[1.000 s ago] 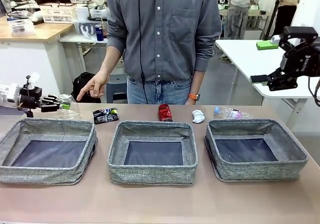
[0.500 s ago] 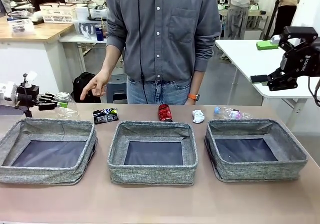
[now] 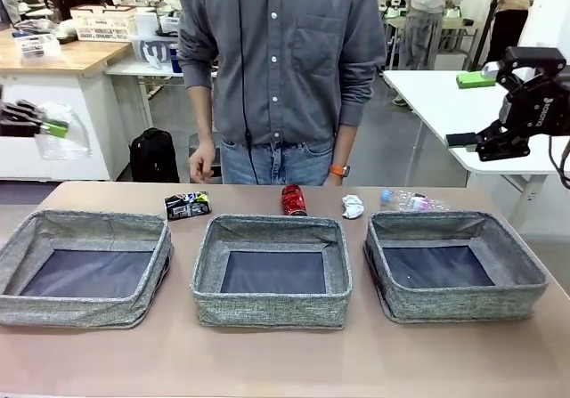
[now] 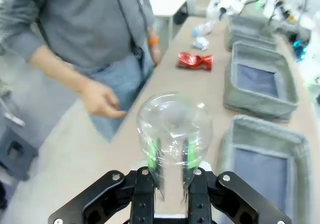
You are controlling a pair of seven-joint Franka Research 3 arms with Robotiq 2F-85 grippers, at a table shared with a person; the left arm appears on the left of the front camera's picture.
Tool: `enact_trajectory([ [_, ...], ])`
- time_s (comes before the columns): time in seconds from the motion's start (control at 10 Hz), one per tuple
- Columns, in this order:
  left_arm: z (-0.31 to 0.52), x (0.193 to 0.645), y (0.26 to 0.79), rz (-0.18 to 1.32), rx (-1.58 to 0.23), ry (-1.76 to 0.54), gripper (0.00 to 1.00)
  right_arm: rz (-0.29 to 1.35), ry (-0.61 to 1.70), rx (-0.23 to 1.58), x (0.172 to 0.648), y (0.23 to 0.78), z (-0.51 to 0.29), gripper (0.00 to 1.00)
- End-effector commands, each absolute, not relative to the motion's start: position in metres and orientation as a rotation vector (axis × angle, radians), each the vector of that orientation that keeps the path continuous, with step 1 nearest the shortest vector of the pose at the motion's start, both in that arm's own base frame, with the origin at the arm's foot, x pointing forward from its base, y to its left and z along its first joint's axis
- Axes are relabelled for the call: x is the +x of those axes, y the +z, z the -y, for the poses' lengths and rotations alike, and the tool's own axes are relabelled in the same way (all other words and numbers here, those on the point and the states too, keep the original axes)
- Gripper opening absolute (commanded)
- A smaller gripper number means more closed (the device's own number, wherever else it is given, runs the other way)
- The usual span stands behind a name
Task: Sort the waste into the appropriate baskets.
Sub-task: Pick up the waste item pointed out by the person.
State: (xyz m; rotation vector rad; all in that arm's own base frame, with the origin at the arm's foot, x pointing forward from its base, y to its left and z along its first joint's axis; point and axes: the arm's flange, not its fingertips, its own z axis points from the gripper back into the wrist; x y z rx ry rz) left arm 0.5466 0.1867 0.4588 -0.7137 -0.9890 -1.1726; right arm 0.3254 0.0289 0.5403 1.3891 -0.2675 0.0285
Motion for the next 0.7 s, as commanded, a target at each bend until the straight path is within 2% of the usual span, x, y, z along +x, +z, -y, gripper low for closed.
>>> enact_trajectory([
  [0.0,-0.162,0.514,0.477,0.712,-0.809,-1.052,0.22,0.285,0.036,1.411,0.328,0.543,-0.031,1.0],
  [0.1,-0.158,0.504,0.482,0.607,-0.797,-1.022,0.22,0.285,0.036,1.411,0.328,0.543,-0.031,1.0],
  [0.2,-0.157,0.5,0.483,0.588,-0.777,-1.006,0.22,0.285,0.036,1.411,0.328,0.543,-0.031,1.0],
  [0.3,-0.165,0.502,0.479,0.596,-0.837,-1.028,0.22,0.285,0.036,1.411,0.328,0.543,-0.031,1.0],
  [0.4,-0.161,0.501,0.487,0.641,-0.768,-1.013,0.22,0.285,0.036,1.411,0.328,0.543,-0.031,1.0],
  [0.6,-0.161,0.501,0.487,0.641,-0.768,-1.013,0.22,0.285,0.036,1.411,0.328,0.543,-0.031,1.0],
])
